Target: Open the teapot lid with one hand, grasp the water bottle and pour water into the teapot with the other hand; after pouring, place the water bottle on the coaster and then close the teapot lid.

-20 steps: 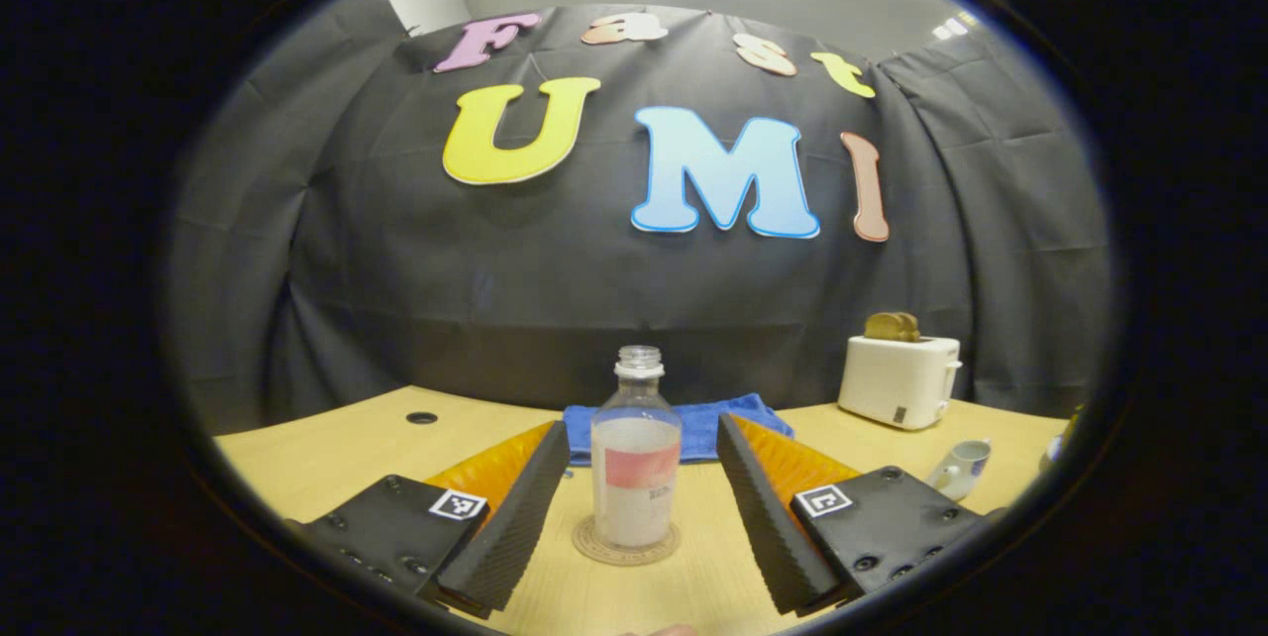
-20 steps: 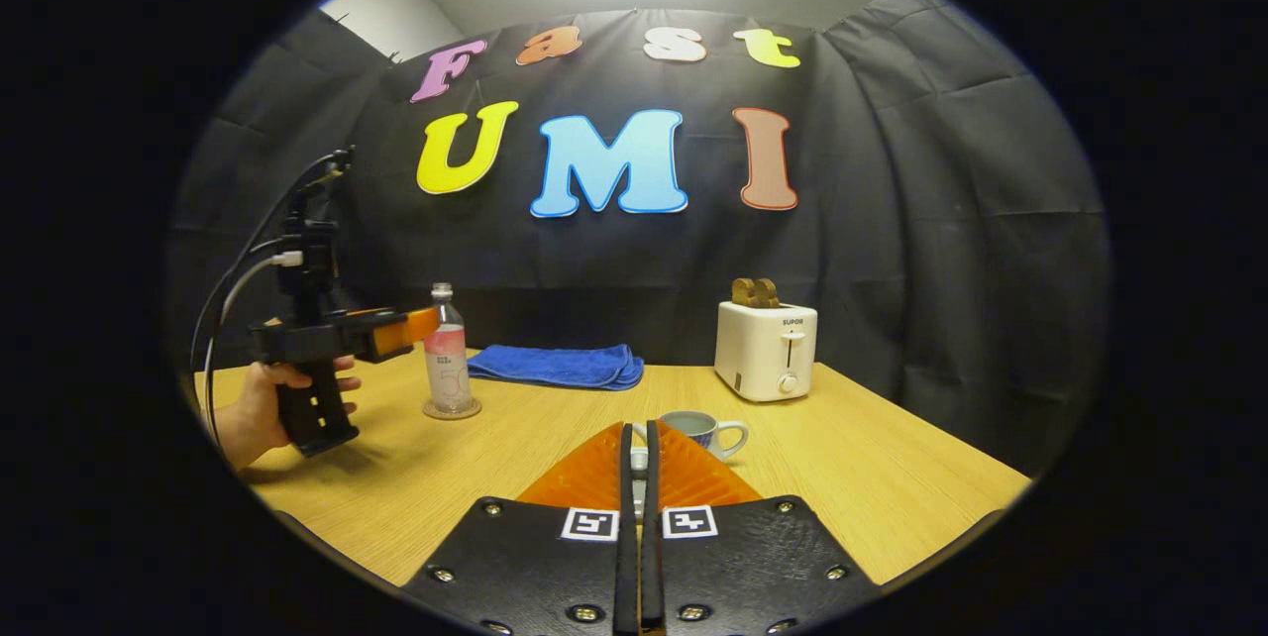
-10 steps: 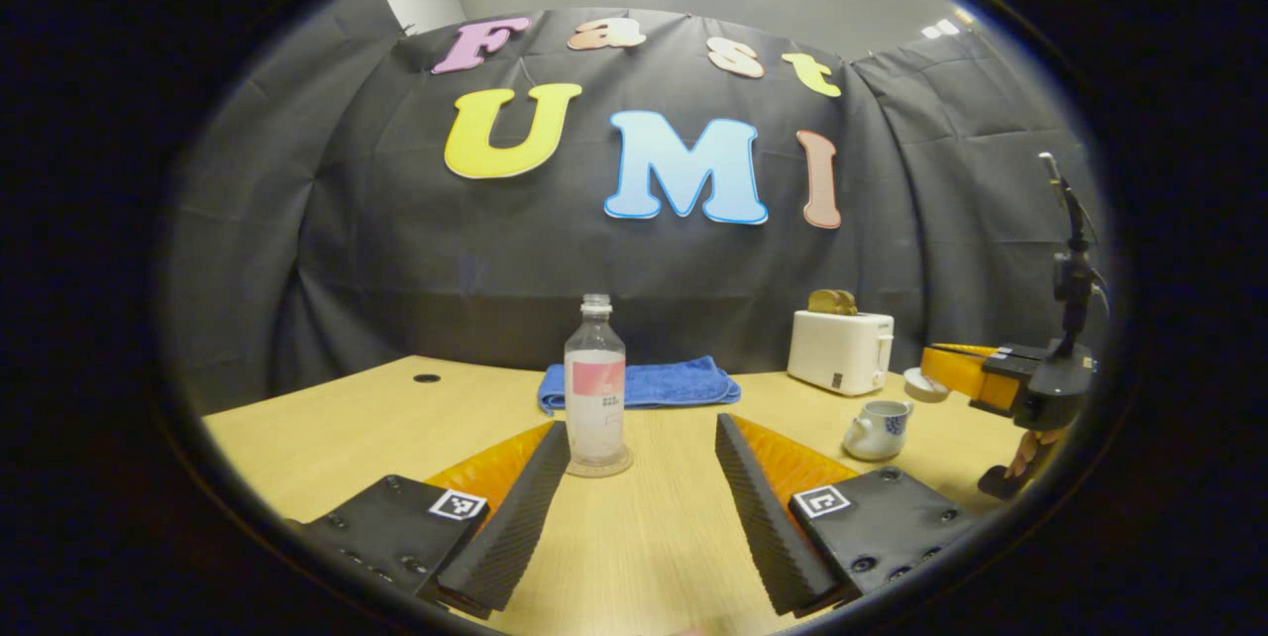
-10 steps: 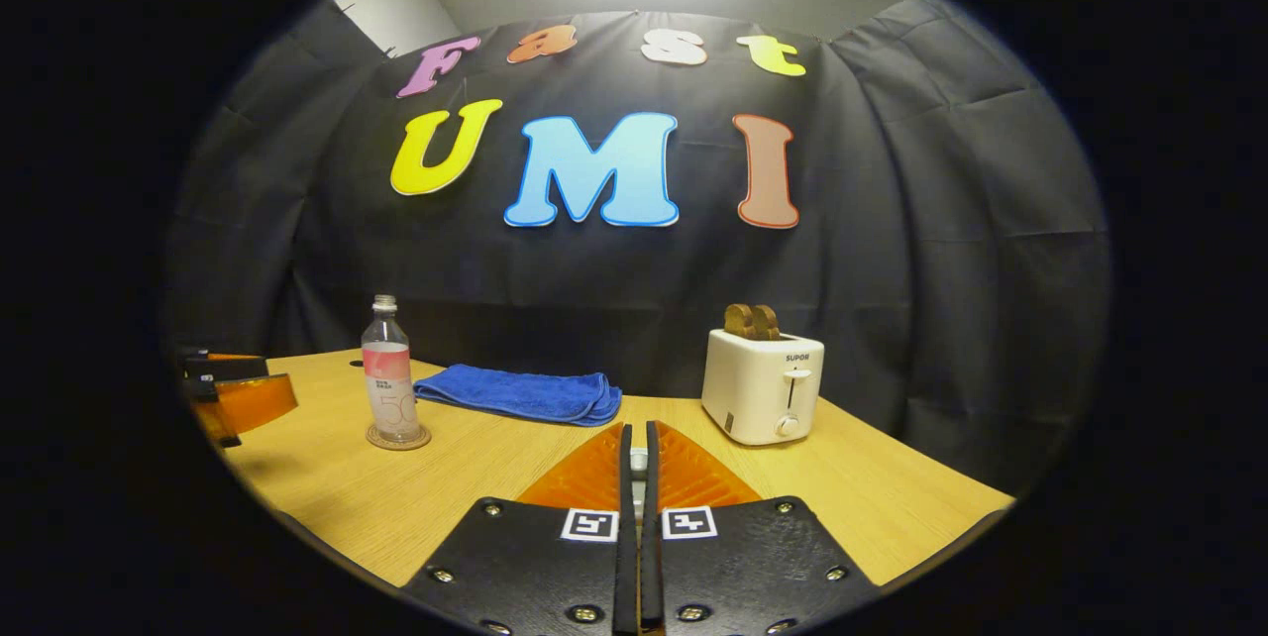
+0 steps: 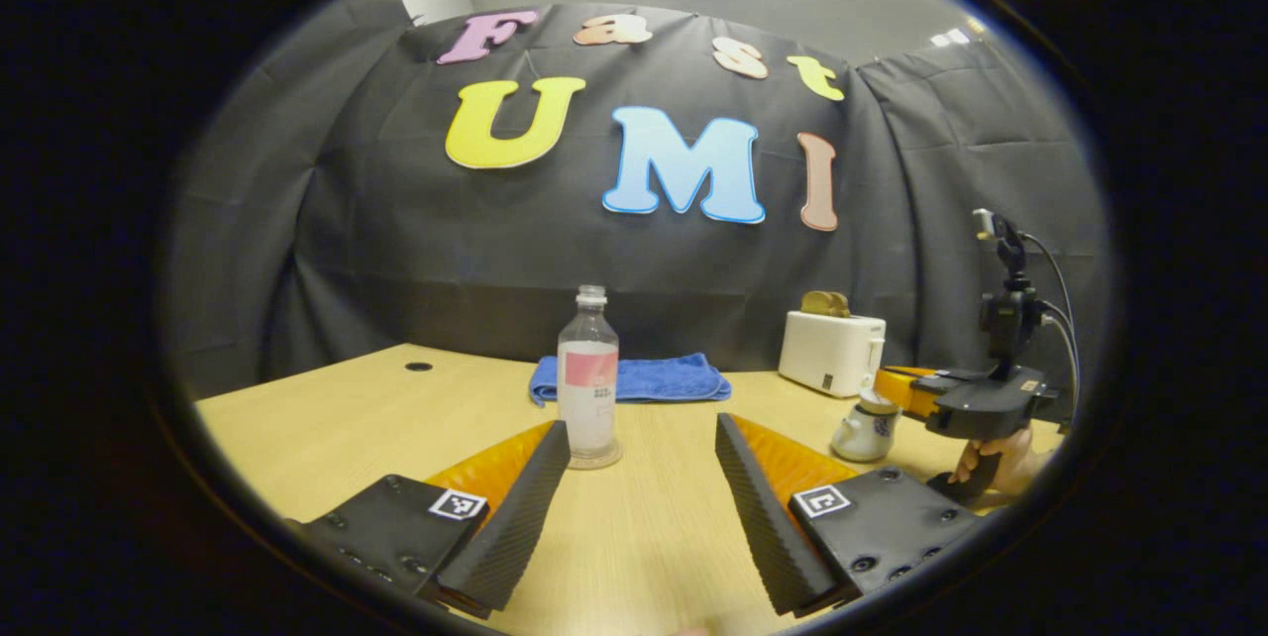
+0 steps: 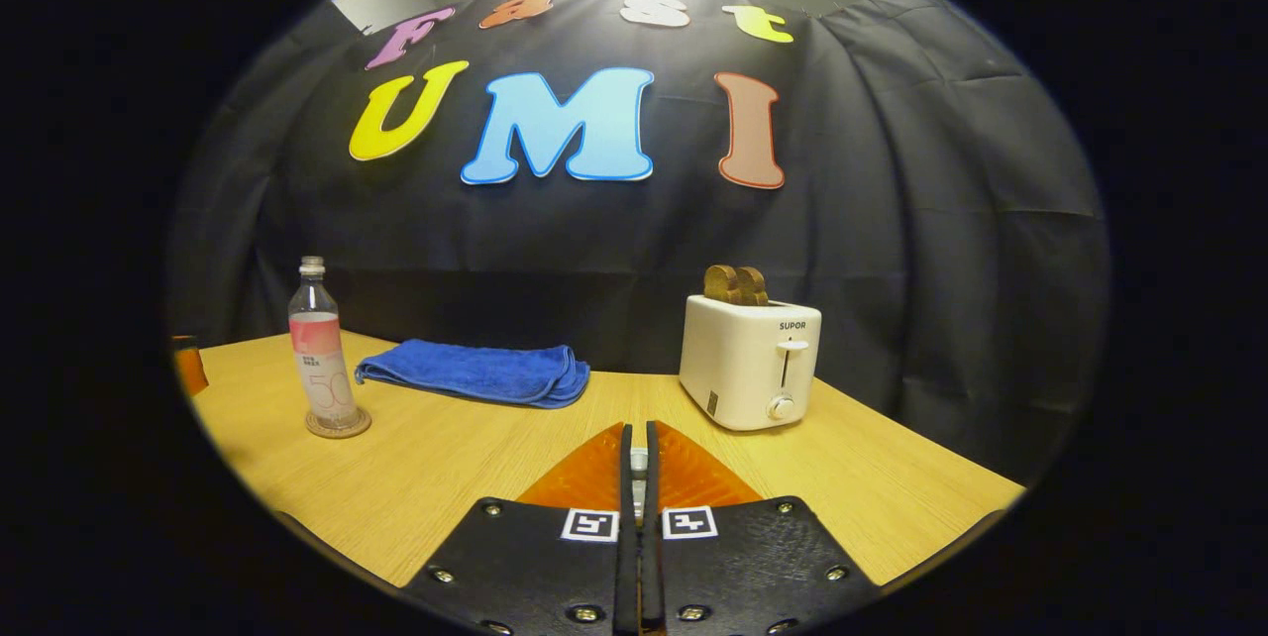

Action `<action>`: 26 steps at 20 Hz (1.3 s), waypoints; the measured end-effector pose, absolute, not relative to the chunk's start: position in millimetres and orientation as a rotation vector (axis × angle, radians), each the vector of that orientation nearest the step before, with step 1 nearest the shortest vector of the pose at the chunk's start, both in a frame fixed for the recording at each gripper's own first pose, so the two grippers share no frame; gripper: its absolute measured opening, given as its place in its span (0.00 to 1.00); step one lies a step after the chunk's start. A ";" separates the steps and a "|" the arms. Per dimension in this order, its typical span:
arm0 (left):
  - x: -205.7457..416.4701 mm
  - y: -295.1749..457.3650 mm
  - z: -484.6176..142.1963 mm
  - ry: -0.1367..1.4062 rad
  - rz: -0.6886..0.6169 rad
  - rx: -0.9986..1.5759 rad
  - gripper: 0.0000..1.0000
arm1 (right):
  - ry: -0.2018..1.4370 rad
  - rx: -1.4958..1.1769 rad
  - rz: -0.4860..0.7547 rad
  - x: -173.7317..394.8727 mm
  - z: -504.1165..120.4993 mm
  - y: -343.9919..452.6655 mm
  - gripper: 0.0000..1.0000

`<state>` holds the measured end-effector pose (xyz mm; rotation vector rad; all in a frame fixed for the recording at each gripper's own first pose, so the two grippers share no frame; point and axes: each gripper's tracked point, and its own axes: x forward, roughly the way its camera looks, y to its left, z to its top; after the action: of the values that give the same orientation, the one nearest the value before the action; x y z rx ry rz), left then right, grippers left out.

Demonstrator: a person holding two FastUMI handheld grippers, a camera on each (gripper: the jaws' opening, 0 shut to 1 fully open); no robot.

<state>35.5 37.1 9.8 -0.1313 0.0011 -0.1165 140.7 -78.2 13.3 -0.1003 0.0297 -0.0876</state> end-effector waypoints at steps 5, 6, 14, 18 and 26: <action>38.0 38.9 12.4 -0.013 -0.120 -0.138 1.00 | 0.044 -0.104 -0.086 142.0 4.4 -77.9 0.01; 36.9 37.6 11.2 -0.011 -0.122 -0.134 1.00 | 0.050 -0.107 -0.089 143.4 3.7 -78.5 0.02; 26.8 43.3 19.3 -0.025 -0.106 -0.106 1.00 | 0.017 -0.127 -0.091 127.3 20.5 -75.9 0.20; 21.6 37.9 18.2 -0.030 -0.106 -0.077 1.00 | -0.013 -0.118 -0.068 75.1 37.5 -57.2 0.38; 11.1 -2.4 -0.8 -0.020 -0.126 -0.060 1.00 | -0.009 -0.119 -0.051 -6.4 12.4 -26.2 0.74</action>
<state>11.1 -2.4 -0.8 -0.0596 -0.0199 -0.1256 -6.4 -26.2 12.4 -0.1193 -0.0092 -0.0511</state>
